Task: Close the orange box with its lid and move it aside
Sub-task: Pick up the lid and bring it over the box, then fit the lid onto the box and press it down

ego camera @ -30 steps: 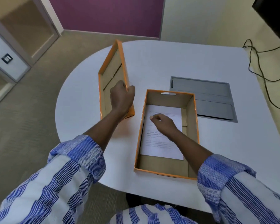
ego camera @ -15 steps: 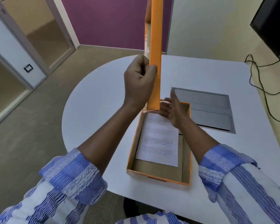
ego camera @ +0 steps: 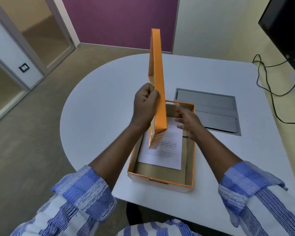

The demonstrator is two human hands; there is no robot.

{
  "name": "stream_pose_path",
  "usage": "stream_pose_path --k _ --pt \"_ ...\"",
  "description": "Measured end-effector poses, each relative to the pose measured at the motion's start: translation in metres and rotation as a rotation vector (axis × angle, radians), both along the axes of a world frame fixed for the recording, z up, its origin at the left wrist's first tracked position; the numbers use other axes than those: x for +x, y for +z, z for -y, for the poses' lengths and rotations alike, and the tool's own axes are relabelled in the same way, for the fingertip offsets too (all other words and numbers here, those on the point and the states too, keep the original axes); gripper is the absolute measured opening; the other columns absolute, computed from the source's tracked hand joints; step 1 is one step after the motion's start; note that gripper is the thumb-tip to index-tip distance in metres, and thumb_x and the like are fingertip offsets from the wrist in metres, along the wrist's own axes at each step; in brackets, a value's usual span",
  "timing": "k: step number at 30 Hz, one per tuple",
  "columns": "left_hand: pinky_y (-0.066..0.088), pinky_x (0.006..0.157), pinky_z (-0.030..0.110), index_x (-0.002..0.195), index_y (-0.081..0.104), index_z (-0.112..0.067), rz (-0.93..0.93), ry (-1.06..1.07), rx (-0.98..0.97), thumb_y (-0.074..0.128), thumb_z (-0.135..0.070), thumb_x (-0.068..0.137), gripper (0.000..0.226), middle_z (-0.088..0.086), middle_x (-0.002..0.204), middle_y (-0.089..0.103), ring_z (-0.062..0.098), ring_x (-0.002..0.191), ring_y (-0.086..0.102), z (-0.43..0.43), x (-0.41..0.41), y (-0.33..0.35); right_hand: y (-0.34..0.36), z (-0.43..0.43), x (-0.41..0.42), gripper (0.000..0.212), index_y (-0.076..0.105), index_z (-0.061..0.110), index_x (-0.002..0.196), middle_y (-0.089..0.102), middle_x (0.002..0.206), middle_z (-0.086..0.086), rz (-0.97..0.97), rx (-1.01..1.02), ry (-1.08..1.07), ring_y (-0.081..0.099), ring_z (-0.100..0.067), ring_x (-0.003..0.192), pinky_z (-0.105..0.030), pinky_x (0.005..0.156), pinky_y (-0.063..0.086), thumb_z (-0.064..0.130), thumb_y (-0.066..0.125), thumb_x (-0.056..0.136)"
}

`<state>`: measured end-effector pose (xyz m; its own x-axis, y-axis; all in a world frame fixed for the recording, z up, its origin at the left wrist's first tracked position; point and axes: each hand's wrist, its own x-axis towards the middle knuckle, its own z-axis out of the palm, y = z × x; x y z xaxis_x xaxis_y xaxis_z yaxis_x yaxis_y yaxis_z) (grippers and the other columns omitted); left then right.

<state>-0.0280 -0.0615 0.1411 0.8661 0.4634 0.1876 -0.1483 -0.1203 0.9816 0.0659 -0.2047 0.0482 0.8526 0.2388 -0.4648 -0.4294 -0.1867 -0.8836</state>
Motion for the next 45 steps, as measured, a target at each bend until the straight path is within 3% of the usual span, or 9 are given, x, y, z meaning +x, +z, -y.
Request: stream_pose_path --k 4,7,9,12,21,29,33,39,45 --pt "0.044 0.055 0.014 0.074 0.043 -0.009 0.045 -0.026 -0.030 0.043 -0.008 0.099 0.025 -0.005 0.067 0.048 0.002 0.058 0.048 -0.003 0.002 0.008 -0.025 -0.002 -0.021 0.074 0.053 0.011 0.141 0.064 0.129 -0.012 -0.210 0.020 -0.007 0.064 -0.030 0.113 -0.049 0.103 0.051 0.067 0.052 0.092" --pt "0.043 0.054 0.013 0.070 0.040 -0.020 0.055 -0.045 -0.089 0.043 -0.012 0.094 0.026 -0.019 0.058 0.047 -0.002 0.055 0.048 -0.009 0.001 0.013 -0.030 -0.002 -0.027 0.079 0.058 0.013 0.134 0.070 0.126 -0.013 -0.354 0.238 0.000 0.072 -0.032 0.107 -0.045 0.084 0.061 0.075 0.051 0.086" --pt "0.044 0.055 0.017 0.069 0.040 -0.020 0.046 -0.045 -0.137 0.045 -0.017 0.090 0.022 -0.014 0.062 0.047 0.001 0.057 0.048 -0.017 -0.002 0.014 -0.026 -0.001 -0.026 0.077 0.062 0.015 0.130 0.073 0.124 -0.013 -0.353 0.302 -0.014 0.074 -0.032 0.106 -0.046 0.079 0.063 0.075 0.056 0.083" --pt "0.053 0.064 0.026 0.077 0.048 -0.018 -0.068 0.014 -0.127 0.043 -0.025 0.097 0.022 0.001 0.078 0.058 0.010 0.070 0.059 -0.033 -0.003 0.005 -0.019 0.006 -0.021 0.074 0.061 0.019 0.133 0.073 0.122 -0.007 -0.231 0.213 -0.077 0.071 -0.030 0.110 -0.050 0.096 0.057 0.071 0.065 0.081" --pt "0.038 0.058 0.025 0.083 0.059 -0.022 -0.409 0.147 0.446 0.039 -0.044 0.105 0.037 -0.011 0.077 0.061 0.006 0.070 0.058 -0.054 -0.017 -0.094 -0.028 0.051 -0.037 0.068 0.054 0.015 0.130 0.063 0.121 -0.007 0.066 -0.358 -0.316 0.058 -0.028 0.097 -0.040 0.081 0.048 0.069 0.054 0.088" --pt "0.046 0.073 0.035 0.118 0.065 -0.010 -0.660 0.076 0.640 0.044 -0.062 0.096 0.061 0.010 0.110 0.072 0.029 0.095 0.066 -0.045 -0.042 -0.140 -0.052 0.061 -0.074 0.074 0.048 0.010 0.136 0.059 0.130 -0.014 0.012 -0.571 -0.202 0.058 -0.034 0.104 -0.041 0.080 0.048 0.067 0.053 0.089" --pt "0.051 0.079 0.037 0.126 0.062 -0.008 -0.727 0.035 0.631 0.047 -0.060 0.096 0.062 0.014 0.119 0.070 0.032 0.102 0.067 -0.045 -0.057 -0.145 -0.056 0.062 -0.088 0.082 0.042 0.011 0.143 0.053 0.137 -0.016 0.024 -0.638 -0.117 0.056 -0.038 0.119 -0.050 0.096 0.052 0.070 0.053 0.087" --pt "0.052 0.089 0.041 0.135 0.056 -0.006 -0.858 -0.027 0.606 0.052 -0.058 0.094 0.066 0.017 0.133 0.062 0.035 0.114 0.063 -0.046 -0.079 -0.143 -0.056 0.075 -0.104 0.072 0.048 0.016 0.135 0.060 0.130 -0.008 0.016 -0.533 0.009 0.058 -0.027 0.105 -0.042 0.084 0.052 0.066 0.063 0.085" --pt "0.062 0.082 0.048 0.119 0.054 -0.006 -1.006 -0.171 0.431 0.060 -0.061 0.090 0.063 0.012 0.113 0.063 0.031 0.092 0.069 -0.052 -0.101 -0.139 -0.052 0.100 -0.111 0.066 0.057 0.011 0.123 0.066 0.119 -0.009 -0.157 -0.453 0.141 0.068 -0.029 0.104 -0.048 0.086 0.062 0.062 0.070 0.082"
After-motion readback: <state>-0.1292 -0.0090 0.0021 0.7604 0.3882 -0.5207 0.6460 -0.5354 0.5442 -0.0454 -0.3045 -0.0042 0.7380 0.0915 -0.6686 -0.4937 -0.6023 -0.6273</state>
